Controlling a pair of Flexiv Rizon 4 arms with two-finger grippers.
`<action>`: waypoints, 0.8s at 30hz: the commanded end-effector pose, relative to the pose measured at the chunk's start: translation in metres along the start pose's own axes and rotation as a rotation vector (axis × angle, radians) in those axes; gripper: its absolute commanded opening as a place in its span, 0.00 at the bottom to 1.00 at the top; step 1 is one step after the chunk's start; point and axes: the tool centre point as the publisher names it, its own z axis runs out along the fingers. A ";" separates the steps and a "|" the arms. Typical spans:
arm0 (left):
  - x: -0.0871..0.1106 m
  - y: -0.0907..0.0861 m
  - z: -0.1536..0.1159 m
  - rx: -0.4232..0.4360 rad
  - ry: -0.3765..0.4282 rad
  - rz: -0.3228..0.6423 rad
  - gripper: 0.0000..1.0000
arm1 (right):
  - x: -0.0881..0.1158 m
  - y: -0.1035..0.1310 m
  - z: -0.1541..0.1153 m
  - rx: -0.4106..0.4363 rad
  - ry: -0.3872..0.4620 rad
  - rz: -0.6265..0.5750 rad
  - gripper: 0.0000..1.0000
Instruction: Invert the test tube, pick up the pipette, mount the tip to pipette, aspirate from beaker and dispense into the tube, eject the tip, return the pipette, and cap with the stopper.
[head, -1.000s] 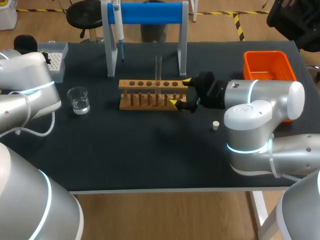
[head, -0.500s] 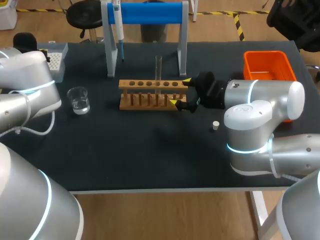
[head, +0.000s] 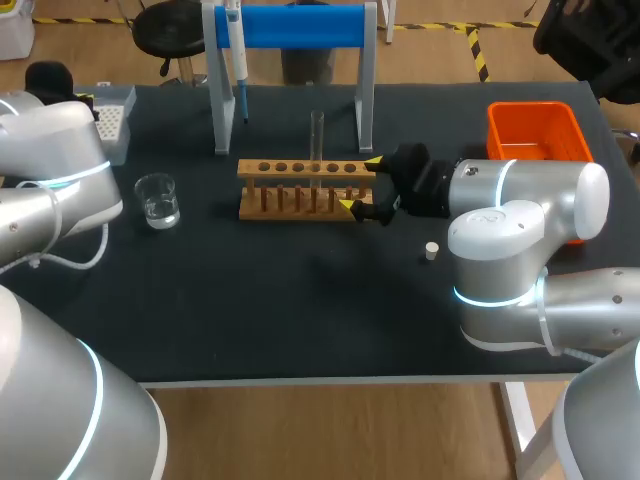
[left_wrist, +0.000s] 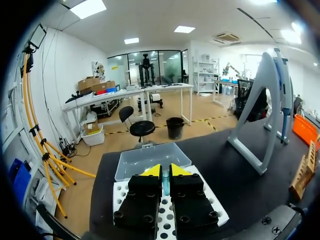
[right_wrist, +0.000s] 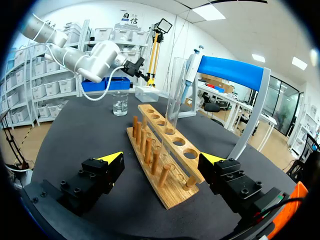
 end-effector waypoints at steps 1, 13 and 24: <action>0.000 -0.004 -0.005 -0.005 -0.004 0.004 0.00 | 0.000 -0.001 0.000 -0.001 0.000 0.000 1.00; 0.000 -0.015 -0.011 0.003 -0.018 0.028 0.00 | 0.000 -0.001 0.000 -0.001 0.000 0.000 1.00; -0.001 -0.029 -0.017 0.046 -0.042 0.052 0.00 | 0.000 -0.001 0.000 -0.001 0.000 0.000 1.00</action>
